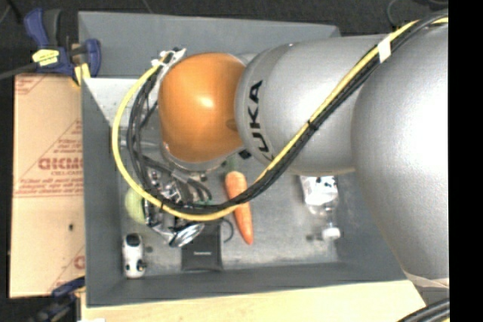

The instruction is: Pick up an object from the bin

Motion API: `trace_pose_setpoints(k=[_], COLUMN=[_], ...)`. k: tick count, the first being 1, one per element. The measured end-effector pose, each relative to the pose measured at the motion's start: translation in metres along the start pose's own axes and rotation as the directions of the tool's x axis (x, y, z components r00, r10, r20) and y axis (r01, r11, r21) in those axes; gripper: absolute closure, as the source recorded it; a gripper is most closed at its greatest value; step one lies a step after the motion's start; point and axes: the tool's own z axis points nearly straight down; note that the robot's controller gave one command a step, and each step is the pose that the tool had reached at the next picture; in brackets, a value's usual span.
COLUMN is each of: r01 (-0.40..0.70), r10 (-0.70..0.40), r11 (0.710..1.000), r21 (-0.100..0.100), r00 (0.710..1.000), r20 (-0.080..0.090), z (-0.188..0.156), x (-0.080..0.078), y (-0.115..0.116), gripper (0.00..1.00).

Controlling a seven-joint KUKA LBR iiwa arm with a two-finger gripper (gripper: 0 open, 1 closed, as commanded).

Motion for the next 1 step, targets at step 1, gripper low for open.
trace_pose_setpoints(k=[1], r01=[0.005], r10=[-0.005], r11=[1.0], r21=[-0.001], r00=[1.0], r20=[0.007], z=[-0.0407], x=[-0.0017], y=[-0.0002], gripper=[1.0])
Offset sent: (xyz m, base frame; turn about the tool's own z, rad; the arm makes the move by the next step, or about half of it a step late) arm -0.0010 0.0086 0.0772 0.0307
